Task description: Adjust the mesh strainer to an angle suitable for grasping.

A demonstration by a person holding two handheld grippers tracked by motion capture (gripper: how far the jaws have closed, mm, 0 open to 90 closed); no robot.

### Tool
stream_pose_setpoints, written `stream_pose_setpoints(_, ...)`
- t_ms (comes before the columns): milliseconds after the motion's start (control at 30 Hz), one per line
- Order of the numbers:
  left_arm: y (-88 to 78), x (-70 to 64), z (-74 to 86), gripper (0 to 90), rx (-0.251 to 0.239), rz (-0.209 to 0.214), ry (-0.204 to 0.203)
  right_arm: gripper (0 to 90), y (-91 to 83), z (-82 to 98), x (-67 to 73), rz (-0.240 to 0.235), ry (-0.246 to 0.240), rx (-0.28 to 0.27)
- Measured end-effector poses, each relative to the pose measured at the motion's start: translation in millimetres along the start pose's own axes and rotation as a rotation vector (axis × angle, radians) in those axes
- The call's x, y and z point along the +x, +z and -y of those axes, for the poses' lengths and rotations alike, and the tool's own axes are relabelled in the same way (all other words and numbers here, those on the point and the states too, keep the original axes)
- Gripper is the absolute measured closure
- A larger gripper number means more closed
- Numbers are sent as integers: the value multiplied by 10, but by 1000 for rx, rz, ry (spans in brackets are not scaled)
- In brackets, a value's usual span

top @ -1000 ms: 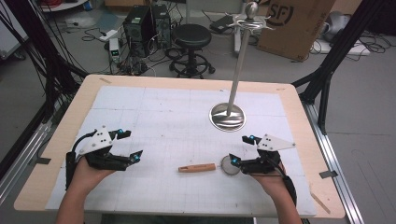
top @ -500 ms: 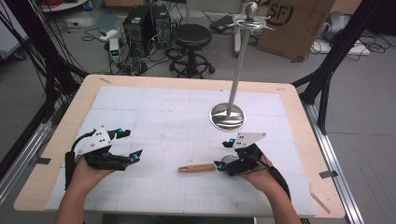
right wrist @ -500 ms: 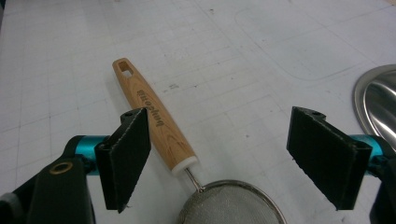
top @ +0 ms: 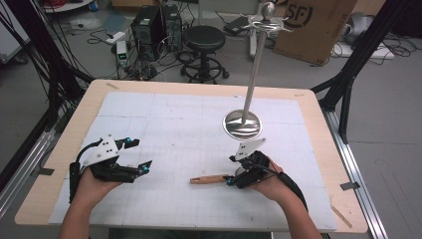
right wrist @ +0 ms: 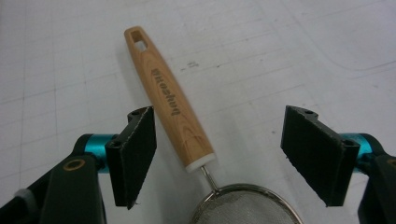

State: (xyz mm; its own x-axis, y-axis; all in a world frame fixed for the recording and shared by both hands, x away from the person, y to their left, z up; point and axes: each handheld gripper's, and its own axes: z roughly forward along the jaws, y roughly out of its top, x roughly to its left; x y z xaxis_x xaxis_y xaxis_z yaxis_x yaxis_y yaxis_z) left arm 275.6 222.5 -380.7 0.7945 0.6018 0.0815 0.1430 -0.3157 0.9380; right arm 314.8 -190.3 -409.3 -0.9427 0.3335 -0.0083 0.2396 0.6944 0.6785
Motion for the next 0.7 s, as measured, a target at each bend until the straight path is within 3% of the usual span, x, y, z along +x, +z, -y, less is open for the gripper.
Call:
stream_pose_setpoints(100, -6, 3, 4, 199, 1, 0, 1, 307, 47, -22, 2, -30, -16, 35)
stream_pose_setpoints(367, -7, 6, 11, 199, 5, -1, -3, 434, 159, -86, 24, -29, -69, 174)
stream_pose_setpoints(467, -9, 6, 13, 200, 5, -1, -3, 494, 195, -113, 31, -43, -87, 206)
stream_pose_setpoints(700, -8, 9, 21, 201, 8, -2, -6, 598, 247, -118, 44, -76, -79, 249)
